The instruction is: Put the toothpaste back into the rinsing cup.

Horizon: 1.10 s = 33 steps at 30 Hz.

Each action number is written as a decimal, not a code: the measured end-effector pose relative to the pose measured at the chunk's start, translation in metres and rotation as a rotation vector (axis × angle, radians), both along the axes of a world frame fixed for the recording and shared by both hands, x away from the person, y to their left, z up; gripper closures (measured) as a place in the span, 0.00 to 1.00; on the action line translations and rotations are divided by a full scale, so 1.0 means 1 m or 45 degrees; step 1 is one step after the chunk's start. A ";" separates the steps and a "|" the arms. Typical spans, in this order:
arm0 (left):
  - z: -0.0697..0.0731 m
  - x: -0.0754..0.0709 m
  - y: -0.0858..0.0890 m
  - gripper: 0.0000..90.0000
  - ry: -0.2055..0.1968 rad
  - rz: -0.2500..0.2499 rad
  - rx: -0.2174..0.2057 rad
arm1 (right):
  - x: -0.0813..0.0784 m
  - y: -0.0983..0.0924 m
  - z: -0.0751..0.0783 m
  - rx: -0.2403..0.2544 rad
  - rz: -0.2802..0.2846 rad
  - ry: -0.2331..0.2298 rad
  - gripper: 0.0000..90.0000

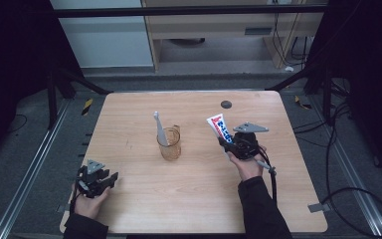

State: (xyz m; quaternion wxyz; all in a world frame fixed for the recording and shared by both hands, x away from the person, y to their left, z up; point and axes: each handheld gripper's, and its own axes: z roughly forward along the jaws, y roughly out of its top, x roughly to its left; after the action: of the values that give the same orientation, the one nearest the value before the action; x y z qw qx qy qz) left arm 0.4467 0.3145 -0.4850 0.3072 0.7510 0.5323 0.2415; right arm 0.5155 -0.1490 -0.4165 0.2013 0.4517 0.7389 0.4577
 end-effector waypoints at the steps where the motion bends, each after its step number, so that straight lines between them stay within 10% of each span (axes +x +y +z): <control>1: 0.000 0.000 0.000 0.66 0.000 0.000 0.000 | 0.000 0.002 0.001 0.009 -0.001 -0.012 0.76; 33: 0.000 0.000 0.000 0.67 -0.003 0.002 -0.008 | 0.014 0.066 0.025 0.285 -0.106 -0.373 0.76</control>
State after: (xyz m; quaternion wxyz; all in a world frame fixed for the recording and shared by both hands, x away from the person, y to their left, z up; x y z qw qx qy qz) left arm 0.4468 0.3147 -0.4847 0.3100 0.7493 0.5333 0.2410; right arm 0.5300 -0.0825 -0.3920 0.2739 0.4300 0.6268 0.5893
